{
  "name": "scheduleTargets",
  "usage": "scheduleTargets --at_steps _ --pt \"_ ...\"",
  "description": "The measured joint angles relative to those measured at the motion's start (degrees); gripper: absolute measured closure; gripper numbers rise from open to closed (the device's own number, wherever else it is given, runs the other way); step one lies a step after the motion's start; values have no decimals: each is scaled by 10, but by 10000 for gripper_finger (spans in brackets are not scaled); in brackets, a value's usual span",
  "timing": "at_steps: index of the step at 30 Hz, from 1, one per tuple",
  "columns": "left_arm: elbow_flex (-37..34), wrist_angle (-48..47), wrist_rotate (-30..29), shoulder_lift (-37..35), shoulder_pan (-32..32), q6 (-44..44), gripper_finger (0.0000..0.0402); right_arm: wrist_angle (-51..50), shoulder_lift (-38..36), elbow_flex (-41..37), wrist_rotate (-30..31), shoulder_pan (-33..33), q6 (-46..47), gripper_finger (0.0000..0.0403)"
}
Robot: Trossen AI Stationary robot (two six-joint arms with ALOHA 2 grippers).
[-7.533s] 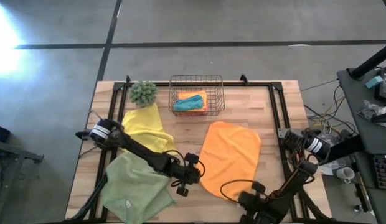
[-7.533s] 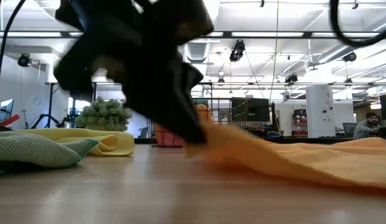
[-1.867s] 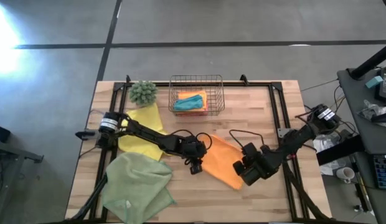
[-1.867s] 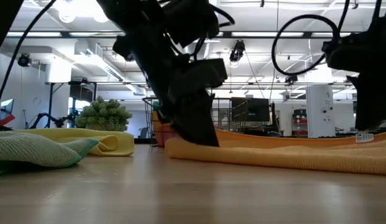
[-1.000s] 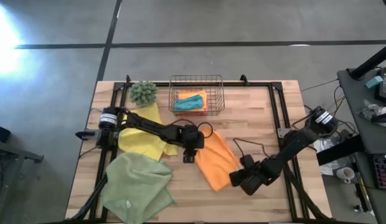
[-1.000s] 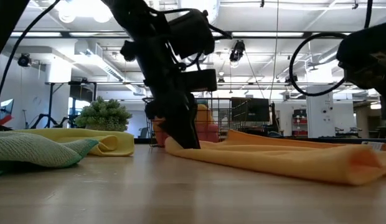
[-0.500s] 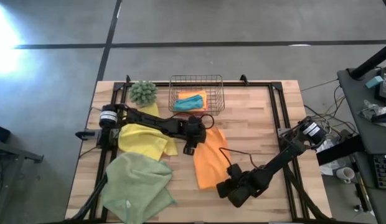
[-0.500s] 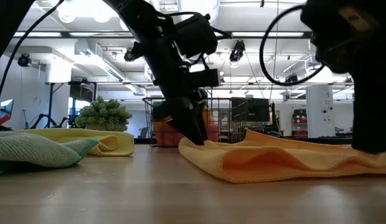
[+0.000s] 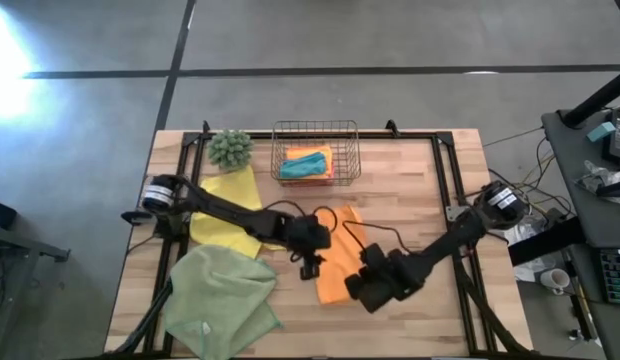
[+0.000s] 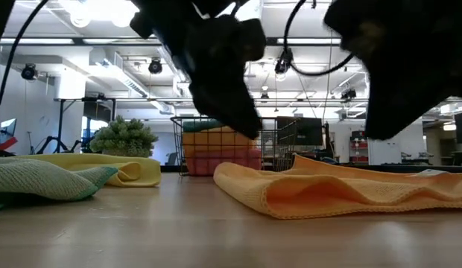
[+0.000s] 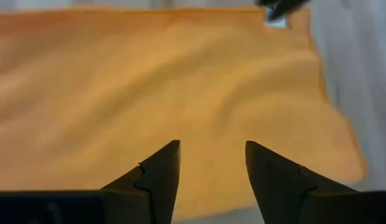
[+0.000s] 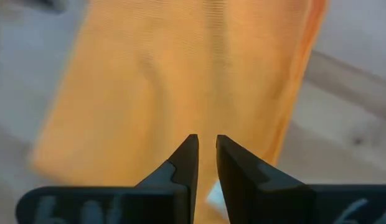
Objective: Fold microfiber towels
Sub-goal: Fold the orange microfiber towel
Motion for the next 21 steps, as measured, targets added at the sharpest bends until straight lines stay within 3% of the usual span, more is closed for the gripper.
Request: scheduleTargets --at_steps 7,13,21 --pt "-6 -8 -25 24 -24 -32 235 63 1 -57 -37 -39 -50 353" --pt "-7 3 -27 53 -22 -76 235 93 2 -88 -47 -39 -36 353" --pt "-9 7 -29 67 -21 -72 235 137 7 -99 -70 -39 -27 353"
